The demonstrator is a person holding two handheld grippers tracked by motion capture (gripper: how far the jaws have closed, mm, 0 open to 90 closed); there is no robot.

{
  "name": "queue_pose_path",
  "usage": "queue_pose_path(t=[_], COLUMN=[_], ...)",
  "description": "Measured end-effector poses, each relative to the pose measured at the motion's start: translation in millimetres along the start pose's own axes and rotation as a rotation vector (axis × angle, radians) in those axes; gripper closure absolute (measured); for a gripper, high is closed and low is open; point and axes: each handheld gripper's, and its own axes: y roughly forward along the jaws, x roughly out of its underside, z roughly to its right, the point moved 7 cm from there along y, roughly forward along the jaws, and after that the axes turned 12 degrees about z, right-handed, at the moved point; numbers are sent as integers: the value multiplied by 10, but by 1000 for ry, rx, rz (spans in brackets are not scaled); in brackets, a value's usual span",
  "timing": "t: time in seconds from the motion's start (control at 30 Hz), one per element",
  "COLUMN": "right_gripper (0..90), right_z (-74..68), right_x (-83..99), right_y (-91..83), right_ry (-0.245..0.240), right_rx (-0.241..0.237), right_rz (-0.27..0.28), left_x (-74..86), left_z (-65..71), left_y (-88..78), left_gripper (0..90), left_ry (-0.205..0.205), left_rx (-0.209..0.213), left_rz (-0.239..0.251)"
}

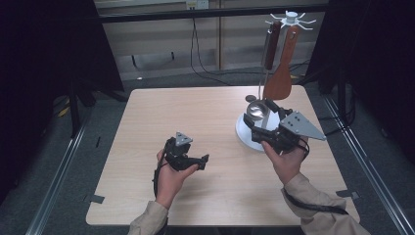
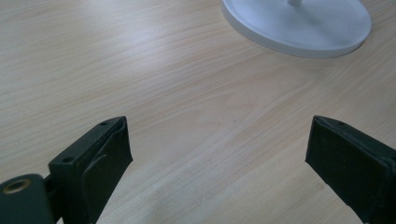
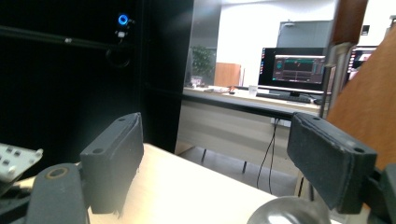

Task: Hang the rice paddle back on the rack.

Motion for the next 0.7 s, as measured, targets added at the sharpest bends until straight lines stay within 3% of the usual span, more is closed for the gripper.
queue_pose_path(t=[0.43, 0.7], right_gripper=[179, 174], right_z=[-171, -240], right_x=[212, 315], right_y=[-61, -96], right_ry=[-4, 9], right_rx=[-67, -85], right_rz=[-60, -89], left_x=[17, 25], left_z=[17, 17], left_y=[21, 29], left_gripper=[63, 62], left_ry=[-1, 7], left_rx=[6, 10], left_rz=[-4, -11])
